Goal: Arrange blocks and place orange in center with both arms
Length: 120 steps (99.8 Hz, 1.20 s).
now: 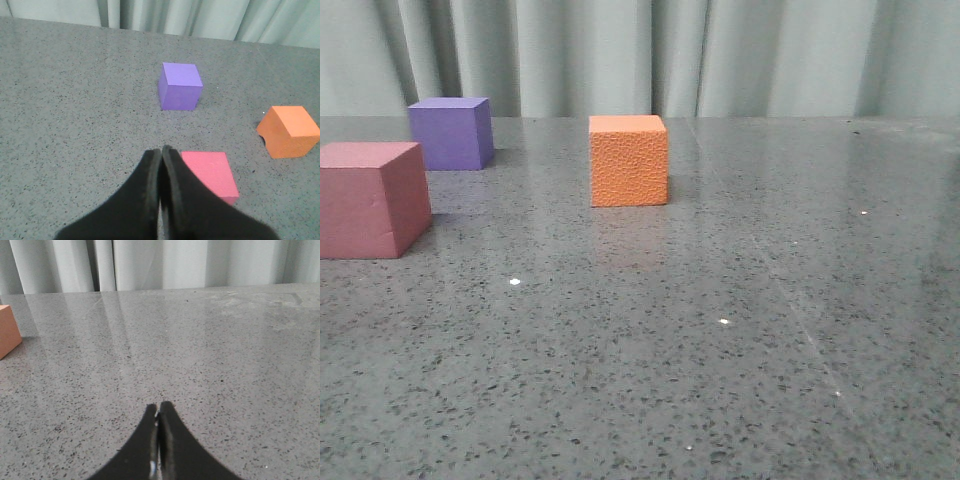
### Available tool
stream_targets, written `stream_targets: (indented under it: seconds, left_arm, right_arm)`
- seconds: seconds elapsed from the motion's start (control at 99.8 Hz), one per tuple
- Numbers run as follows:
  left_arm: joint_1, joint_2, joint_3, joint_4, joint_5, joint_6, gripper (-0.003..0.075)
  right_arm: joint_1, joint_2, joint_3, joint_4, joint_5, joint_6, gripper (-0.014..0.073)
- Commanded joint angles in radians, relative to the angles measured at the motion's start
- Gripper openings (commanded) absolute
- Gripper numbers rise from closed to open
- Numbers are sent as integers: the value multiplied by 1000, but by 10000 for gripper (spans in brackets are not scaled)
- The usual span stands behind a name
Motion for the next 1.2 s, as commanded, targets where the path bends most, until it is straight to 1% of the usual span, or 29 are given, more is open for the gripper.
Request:
stream_targets:
  seconds: [0.0, 0.311, 0.391, 0.401, 0.411, 0.431, 0.471, 0.511, 0.521, 0.531, 0.621, 0.642, 0.672, 0.732, 0.782, 1.022, 1.103, 1.193]
  left_arm:
    - [2, 43, -51, -15, -55, -5, -19]
    - [2, 64, -53, -15, -65, -5, -18]
    - [2, 64, -53, -15, -65, 4, 15]
    - [2, 64, -53, -15, -65, 4, 36]
    - [2, 64, -53, -15, -65, 4, 36]
    - [2, 64, -53, -15, -65, 4, 62]
    - [2, 64, -53, -15, -65, 4, 130]
    - [2, 64, -53, -15, -65, 4, 216]
    - [2, 64, -53, -15, -67, 4, 247]
    - [2, 64, -53, -15, -67, 4, 247]
    - [2, 64, -53, -14, -80, 4, 484]
    - [2, 64, -53, -11, -85, 4, 516]
    - [2, 64, -53, -7, -90, 4, 588]
    - [2, 64, -53, -7, -94, 4, 671]
    - [2, 64, -53, -10, -99, 2, 691]
    - [2, 64, -53, -83, -137, 4, 690]
    - [-14, 71, -58, -124, -184, 8, 690]
    - [-53, 105, -84, -152, -198, 29, 690]
  right_arm:
    - [-7, -24, -14, 0, -87, -10, -67]
    - [-7, -24, -14, 0, -87, -10, -67]
    - [-7, -24, -14, 0, -87, -10, -67]
    - [-7, -24, -14, 0, -87, -10, -67]
    - [-7, -24, -14, 0, -87, -10, -67]
    - [-7, -24, -14, 0, -87, -10, -67]
    - [-7, -24, -14, 0, -87, -10, -67]
    - [-7, -24, -14, 0, -87, -10, -67]
    - [-7, -24, -14, 0, -87, -10, -67]
    - [-7, -24, -14, 0, -87, -10, -67]
    - [-7, -24, -14, 0, -87, -10, -67]
    - [-7, -24, -14, 0, -87, -10, -67]
    - [-7, -24, -14, 0, -87, -10, -67]
    - [-7, -24, -14, 0, -87, -10, -67]
    - [-7, -24, -14, 0, -87, -10, -67]
    - [-7, -24, -14, 0, -87, -10, -67]
    - [-7, -24, -14, 0, -87, -10, -67]
    - [-7, -24, -14, 0, -87, -10, -67]
